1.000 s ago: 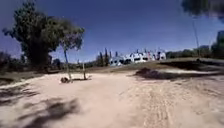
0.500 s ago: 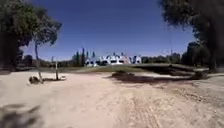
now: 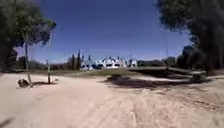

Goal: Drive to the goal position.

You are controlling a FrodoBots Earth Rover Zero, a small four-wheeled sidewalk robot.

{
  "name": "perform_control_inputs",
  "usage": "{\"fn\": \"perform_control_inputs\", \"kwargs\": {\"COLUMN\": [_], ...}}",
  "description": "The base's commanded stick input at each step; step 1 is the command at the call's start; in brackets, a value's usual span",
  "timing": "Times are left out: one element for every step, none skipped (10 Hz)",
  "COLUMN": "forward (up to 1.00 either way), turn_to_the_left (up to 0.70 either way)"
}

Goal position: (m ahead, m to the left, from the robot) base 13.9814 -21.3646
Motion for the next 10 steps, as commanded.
{"fn": "perform_control_inputs", "kwargs": {"forward": [0.85,0.85,0.85,0.85,0.85,0.85,0.85,0.85,0.85,0.85], "turn_to_the_left": [-0.34,-0.34,-0.21,0.0,0.0,-0.23,-0.34,-0.34,-0.34,-0.3]}}
